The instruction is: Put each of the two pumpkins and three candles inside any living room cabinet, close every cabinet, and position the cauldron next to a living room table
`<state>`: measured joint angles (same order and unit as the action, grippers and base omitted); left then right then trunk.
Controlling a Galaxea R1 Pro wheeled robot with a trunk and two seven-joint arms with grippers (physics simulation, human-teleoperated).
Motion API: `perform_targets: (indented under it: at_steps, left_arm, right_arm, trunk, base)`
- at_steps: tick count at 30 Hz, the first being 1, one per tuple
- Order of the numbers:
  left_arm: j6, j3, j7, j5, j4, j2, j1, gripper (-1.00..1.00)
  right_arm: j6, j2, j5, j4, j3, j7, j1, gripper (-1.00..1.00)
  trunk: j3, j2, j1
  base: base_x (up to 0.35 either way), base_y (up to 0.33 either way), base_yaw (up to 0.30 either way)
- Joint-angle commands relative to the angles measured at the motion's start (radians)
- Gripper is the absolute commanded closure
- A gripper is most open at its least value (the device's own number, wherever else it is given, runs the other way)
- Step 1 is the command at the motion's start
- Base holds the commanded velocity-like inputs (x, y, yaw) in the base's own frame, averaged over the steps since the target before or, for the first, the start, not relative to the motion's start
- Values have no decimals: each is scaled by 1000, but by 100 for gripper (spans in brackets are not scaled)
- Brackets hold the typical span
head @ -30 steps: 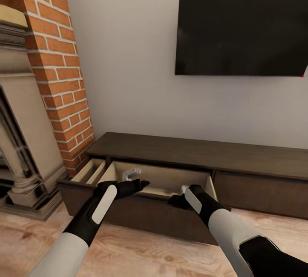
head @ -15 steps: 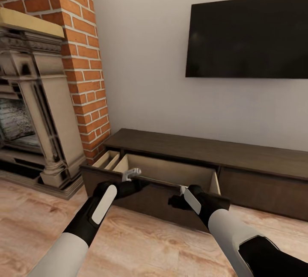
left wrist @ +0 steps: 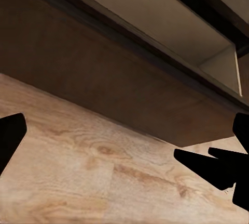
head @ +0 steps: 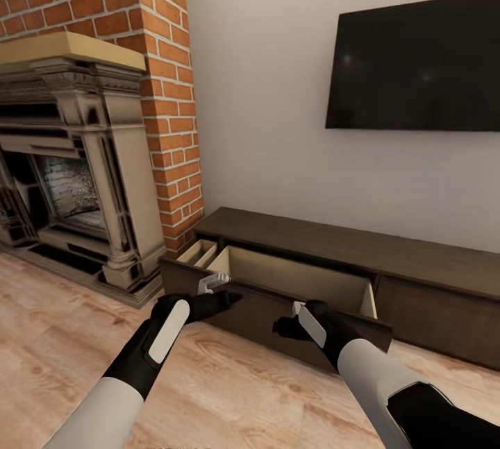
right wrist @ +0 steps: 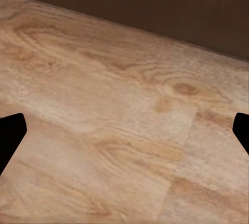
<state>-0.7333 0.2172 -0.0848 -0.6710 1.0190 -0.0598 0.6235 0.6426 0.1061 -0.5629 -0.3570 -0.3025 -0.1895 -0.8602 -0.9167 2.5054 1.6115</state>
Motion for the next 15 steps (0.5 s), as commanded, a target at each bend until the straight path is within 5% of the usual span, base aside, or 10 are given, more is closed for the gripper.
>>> perform_targets:
  at_steps: [1, 15]
  left_arm:
    - [-3, 1, -9, -10, 1, 0, 0, -100]
    - [-3, 1, -10, -10, 0, 0, 1, -100]
  right_arm:
    - [3, 0, -11, -2, -7, -8, 0, -100]
    - [3, 1, -10, -2, -10, 4, 0, -100]
  trunk:
    - [-1, 0, 0]
    - [0, 0, 0]
  base:
    - [-2, -1, 277]
    - [0, 0, 292]
